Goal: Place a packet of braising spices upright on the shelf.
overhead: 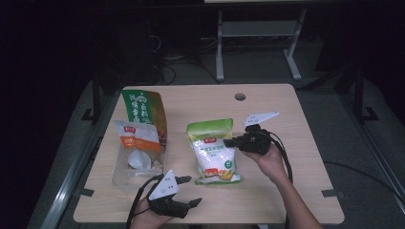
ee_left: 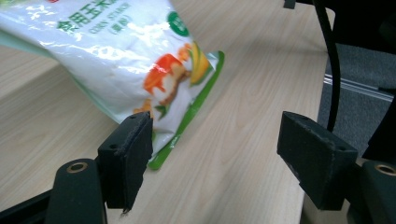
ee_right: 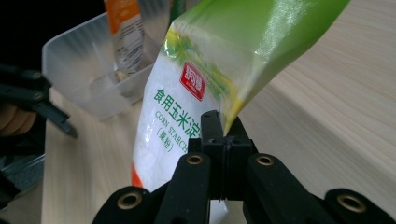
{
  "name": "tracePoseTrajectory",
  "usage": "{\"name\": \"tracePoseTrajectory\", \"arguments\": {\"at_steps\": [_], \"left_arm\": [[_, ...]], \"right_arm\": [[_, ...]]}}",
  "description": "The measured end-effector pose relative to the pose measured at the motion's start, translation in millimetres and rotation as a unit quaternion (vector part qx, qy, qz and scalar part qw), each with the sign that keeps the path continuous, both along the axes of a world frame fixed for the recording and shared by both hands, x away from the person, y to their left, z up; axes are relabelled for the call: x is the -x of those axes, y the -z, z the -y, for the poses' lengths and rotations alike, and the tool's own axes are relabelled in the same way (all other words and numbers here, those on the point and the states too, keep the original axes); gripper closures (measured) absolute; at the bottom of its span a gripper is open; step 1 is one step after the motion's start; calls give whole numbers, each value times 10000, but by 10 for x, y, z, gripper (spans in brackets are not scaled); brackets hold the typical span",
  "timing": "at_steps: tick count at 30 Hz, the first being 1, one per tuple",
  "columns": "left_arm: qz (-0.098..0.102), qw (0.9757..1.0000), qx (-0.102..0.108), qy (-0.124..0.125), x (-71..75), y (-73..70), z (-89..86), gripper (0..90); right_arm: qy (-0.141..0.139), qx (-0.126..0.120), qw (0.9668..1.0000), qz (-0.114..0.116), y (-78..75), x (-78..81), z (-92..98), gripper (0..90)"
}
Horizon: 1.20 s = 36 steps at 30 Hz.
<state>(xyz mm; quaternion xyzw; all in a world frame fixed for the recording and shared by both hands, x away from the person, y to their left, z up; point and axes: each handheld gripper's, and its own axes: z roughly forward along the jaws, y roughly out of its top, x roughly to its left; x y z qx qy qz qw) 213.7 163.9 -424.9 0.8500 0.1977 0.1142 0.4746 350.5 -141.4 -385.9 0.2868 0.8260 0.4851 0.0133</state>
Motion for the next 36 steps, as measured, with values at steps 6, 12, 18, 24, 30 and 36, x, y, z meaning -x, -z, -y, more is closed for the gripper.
{"name": "tracePoseTrajectory", "arguments": {"at_steps": [6,12,18,24,30,36], "left_arm": [[-42,10000,-50,-64,-53,25,45,264],[-54,9999,-39,-86,-108,44,86,275],[11,9998,-45,-192,-183,32,106,273],[-34,9995,21,-316,-288,41,138,272],[-93,9998,86,-173,-337,19,187,343],[-125,9995,227,-154,-360,9,203,441]], "right_arm": [[-264,-84,9993,258,-11,181,74,892],[-414,-107,9981,441,-21,315,104,893],[-587,-105,9964,602,-30,410,115,893],[-949,9,9926,757,-65,552,116,891],[-1093,35,9911,760,-48,605,147,886],[-1091,-52,9917,680,-1,623,191,856]]}}
